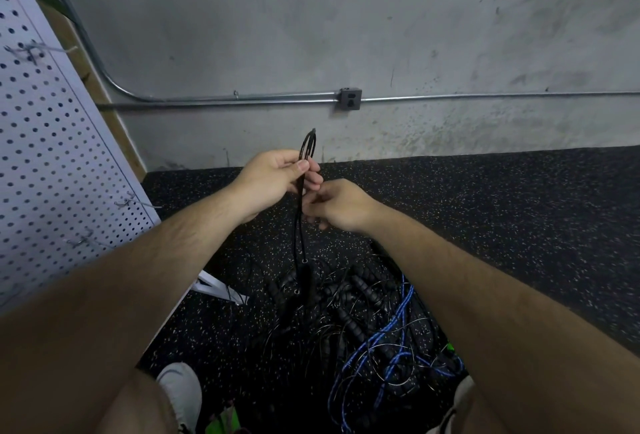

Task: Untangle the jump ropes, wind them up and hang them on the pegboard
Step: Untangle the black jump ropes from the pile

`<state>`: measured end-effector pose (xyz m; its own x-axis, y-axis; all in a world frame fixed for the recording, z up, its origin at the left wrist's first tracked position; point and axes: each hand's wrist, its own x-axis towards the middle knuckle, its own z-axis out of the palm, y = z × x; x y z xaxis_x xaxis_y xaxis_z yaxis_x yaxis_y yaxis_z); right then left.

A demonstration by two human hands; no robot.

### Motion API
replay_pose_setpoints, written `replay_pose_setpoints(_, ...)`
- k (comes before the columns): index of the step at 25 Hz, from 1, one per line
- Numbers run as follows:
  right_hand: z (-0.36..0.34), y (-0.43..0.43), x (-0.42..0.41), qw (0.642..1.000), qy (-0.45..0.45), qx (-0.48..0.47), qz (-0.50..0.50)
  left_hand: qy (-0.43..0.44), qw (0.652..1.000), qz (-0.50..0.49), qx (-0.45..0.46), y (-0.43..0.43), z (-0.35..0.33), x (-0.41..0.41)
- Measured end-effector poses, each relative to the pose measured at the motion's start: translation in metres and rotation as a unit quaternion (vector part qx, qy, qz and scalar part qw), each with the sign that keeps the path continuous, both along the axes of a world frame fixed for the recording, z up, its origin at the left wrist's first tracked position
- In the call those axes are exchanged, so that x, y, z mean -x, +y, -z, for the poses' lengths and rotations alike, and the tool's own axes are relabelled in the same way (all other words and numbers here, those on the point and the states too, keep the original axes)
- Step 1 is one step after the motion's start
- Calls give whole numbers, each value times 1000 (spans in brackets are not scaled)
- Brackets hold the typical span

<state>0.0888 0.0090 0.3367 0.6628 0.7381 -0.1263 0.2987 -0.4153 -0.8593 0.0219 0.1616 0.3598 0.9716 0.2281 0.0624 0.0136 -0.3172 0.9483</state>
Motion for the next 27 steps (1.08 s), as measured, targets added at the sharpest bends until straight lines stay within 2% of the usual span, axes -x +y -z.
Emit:
replay_pose_setpoints(3, 0, 1, -3, 998, 49, -40, -8, -6, 1000, 3, 23, 5, -1, 2)
replay_pose_setpoints(7, 1, 1, -3, 997, 47, -57, -37, -6, 999, 21, 26, 6, -1, 3)
replay_pose_setpoints(12, -3, 6, -4, 996, 30, -79, 24, -18, 1000, 0, -3, 8, -3, 1)
replay_pose_setpoints(15, -4, 6, -4, 996, 31, -81, 13, -44, 999, -16, 22, 12, -6, -1)
replay_pose_setpoints(21, 6, 15, 0, 996, -79, -32, 21, -75, 995, -7, 71, 8, -16, 1)
replay_pose_setpoints(27, -27, 13, -1, 982, -136, -91, 89, 43, 993, 33, 109, 17, 8, 8)
